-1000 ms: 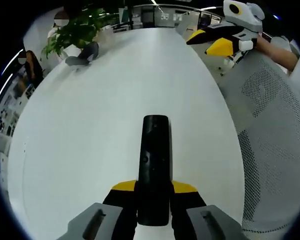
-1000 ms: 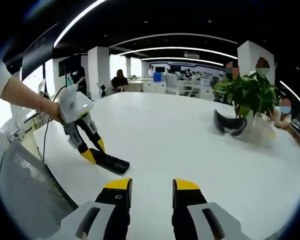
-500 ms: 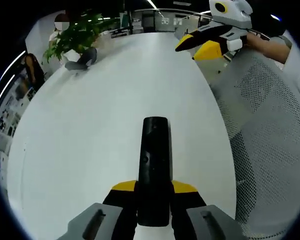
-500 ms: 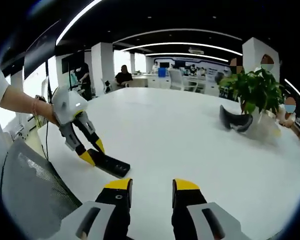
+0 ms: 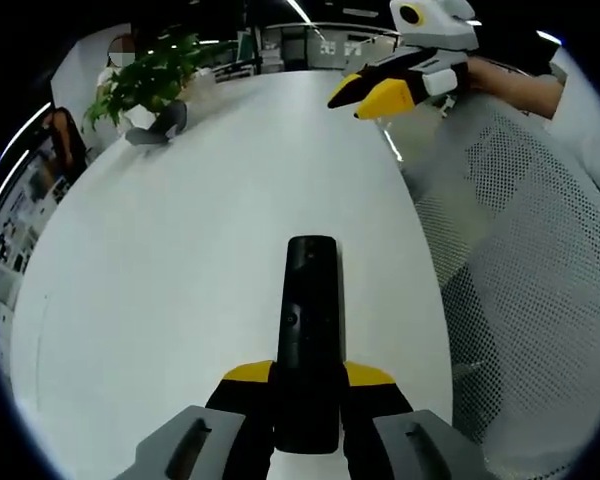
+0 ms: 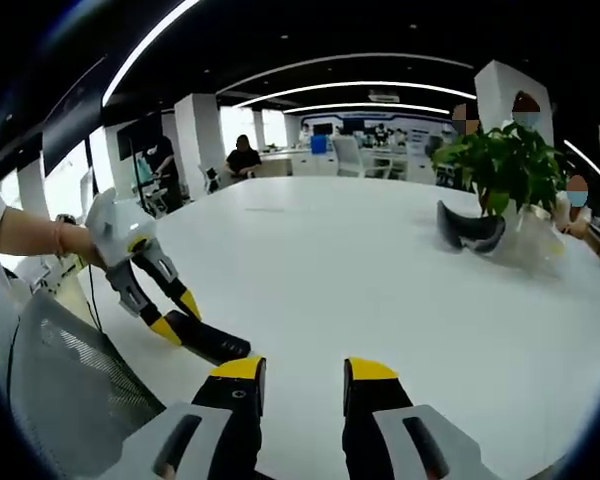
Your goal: Press the specified remote control buttons in sequence, fully releasing each button before pressing the next.
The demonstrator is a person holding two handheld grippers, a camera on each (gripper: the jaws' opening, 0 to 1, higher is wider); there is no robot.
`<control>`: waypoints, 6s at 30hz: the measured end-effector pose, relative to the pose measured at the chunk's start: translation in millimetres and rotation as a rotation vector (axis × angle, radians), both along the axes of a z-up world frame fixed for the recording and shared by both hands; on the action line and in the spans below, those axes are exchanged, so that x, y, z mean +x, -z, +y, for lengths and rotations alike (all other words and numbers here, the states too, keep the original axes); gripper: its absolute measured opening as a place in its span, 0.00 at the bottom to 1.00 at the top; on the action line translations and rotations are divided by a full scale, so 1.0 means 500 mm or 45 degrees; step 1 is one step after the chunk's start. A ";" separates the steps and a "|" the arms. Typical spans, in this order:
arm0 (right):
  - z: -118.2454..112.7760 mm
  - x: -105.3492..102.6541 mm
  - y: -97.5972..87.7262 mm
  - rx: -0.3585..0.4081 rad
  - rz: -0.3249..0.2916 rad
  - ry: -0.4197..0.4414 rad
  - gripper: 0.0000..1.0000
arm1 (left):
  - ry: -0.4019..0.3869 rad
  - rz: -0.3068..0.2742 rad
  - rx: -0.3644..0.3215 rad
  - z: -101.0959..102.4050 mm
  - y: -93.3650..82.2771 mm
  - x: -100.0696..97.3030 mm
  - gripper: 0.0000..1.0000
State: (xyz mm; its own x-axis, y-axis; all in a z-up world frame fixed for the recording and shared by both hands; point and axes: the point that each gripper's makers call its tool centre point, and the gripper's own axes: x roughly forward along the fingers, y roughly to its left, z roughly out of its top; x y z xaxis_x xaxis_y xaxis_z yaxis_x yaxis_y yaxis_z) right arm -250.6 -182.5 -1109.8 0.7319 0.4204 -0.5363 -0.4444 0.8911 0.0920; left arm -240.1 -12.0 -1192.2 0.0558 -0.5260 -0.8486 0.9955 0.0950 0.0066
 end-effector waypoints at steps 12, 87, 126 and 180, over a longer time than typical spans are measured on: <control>0.009 -0.004 0.005 -0.005 0.018 -0.039 0.27 | -0.027 0.003 -0.043 0.007 0.000 -0.044 0.24; 0.209 -0.056 0.148 -0.698 0.431 -1.384 0.00 | -0.137 0.088 -0.492 -0.004 -0.013 -0.084 0.25; 0.225 -0.068 0.148 -0.776 0.296 -1.443 0.00 | -0.013 0.014 -0.489 -0.002 -0.002 -0.090 0.24; 0.251 -0.072 0.147 -0.695 0.259 -1.311 0.00 | -0.024 0.004 -0.485 -0.005 -0.001 -0.090 0.24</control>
